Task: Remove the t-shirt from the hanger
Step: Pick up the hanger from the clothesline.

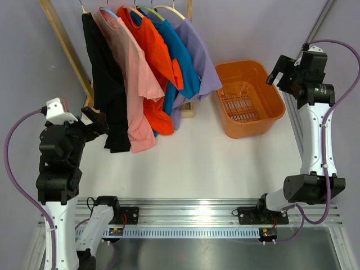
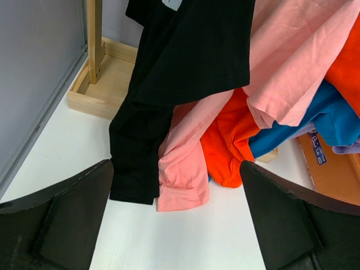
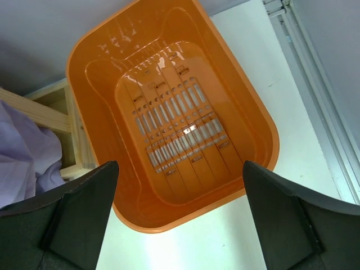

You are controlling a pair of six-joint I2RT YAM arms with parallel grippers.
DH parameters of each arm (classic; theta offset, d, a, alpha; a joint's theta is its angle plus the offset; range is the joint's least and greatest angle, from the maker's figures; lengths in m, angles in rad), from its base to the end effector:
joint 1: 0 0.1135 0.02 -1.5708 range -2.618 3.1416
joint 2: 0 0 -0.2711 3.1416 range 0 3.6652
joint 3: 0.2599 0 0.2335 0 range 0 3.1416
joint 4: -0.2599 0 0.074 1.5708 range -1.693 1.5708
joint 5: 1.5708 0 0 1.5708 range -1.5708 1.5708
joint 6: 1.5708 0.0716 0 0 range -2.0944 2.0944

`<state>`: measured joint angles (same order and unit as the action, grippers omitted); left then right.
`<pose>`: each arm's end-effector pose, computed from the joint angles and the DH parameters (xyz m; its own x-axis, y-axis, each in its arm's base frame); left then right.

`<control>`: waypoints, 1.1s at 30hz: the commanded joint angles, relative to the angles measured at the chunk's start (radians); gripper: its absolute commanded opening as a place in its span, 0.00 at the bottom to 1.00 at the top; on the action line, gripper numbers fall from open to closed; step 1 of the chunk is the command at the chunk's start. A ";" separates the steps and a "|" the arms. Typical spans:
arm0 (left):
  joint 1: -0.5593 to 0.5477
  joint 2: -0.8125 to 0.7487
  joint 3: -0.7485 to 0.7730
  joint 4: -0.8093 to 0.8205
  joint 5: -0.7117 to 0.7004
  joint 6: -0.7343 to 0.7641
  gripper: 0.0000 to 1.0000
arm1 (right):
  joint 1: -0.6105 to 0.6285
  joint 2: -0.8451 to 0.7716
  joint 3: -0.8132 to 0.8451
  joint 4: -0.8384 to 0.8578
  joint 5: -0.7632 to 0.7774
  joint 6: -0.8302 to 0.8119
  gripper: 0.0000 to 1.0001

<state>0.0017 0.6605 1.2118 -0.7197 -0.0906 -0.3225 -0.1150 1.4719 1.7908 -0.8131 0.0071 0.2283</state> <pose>0.1100 0.0067 0.4248 -0.1302 -0.3159 -0.9398 -0.1393 0.9443 -0.2981 0.3147 -0.0369 0.4419 -0.4316 0.2777 -0.8583 0.2245 0.9546 0.1960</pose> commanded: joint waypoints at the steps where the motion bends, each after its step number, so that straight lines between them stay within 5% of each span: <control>1: 0.006 0.022 0.064 0.016 0.029 -0.006 0.99 | -0.002 -0.015 0.022 0.037 -0.083 -0.018 0.99; 12: 0.006 0.129 0.270 -0.046 0.019 -0.067 0.99 | 0.005 -0.139 -0.133 0.164 -0.622 -0.352 1.00; 18: 0.004 0.417 0.701 -0.161 0.055 -0.125 0.96 | 0.015 -0.078 -0.062 -0.041 -0.775 -0.567 0.99; 27: 0.006 0.882 1.213 -0.187 -0.037 -0.187 0.88 | 0.015 0.007 -0.019 -0.118 -0.846 -0.526 0.99; 33: 0.064 1.031 1.246 -0.032 -0.113 -0.228 0.76 | 0.014 -0.012 -0.076 -0.041 -0.910 -0.472 0.99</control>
<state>0.0334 1.6749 2.4348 -0.8593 -0.1368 -0.5201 -0.1047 1.4872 1.7210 -0.9047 -0.8303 -0.2733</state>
